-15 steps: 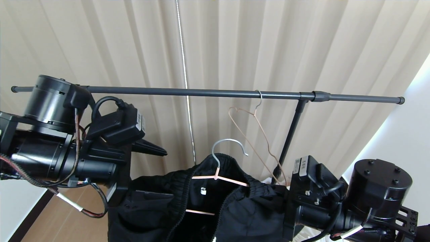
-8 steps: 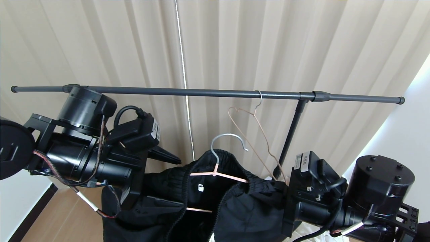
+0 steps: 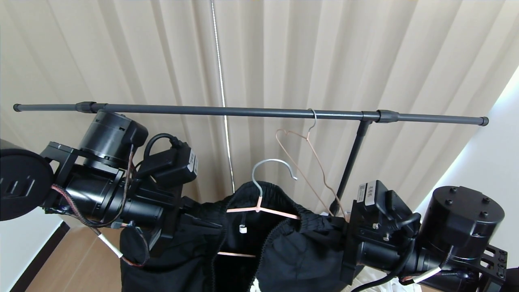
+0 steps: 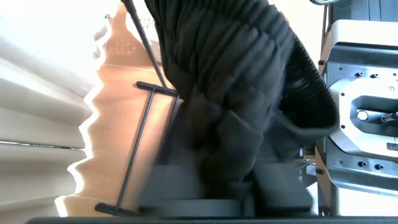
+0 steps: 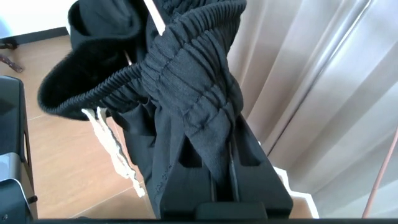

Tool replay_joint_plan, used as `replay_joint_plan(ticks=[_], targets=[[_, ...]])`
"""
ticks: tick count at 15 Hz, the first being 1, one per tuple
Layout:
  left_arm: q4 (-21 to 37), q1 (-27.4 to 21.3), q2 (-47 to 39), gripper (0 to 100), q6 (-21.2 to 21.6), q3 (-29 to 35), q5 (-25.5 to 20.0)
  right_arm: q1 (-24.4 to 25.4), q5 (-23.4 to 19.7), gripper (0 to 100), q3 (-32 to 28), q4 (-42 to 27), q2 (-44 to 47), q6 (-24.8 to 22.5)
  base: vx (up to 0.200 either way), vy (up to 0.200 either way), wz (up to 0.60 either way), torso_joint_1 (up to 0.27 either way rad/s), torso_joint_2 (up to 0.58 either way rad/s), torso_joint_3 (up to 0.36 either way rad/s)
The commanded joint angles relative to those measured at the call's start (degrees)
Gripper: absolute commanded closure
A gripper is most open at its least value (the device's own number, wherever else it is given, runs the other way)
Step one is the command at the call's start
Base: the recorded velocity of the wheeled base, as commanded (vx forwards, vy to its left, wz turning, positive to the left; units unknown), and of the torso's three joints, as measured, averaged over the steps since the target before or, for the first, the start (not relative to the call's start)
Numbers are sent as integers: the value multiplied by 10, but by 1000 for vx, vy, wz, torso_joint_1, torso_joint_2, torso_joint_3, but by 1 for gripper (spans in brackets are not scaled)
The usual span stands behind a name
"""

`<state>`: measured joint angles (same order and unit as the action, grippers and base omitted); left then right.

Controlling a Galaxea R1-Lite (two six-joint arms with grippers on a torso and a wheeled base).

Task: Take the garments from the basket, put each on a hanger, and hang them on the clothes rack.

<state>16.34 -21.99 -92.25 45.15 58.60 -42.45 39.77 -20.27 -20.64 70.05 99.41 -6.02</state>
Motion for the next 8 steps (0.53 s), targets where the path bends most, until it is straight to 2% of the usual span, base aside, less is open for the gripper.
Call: replay_joint_plan(ticks=[1, 7, 8], targets=[[0, 2, 2, 100, -1, -1, 1, 0, 0, 100, 5, 16, 3, -1, 0, 0, 0, 0, 0, 0], [-3, 4, 8, 100, -3, -6, 3, 1, 1, 100, 10, 35, -1, -3, 0, 0, 0, 0, 0, 0], [-5, 6, 9, 100, -3, -6, 3, 1, 1, 0, 10, 34, -1, -3, 0, 0, 0, 0, 0, 0]])
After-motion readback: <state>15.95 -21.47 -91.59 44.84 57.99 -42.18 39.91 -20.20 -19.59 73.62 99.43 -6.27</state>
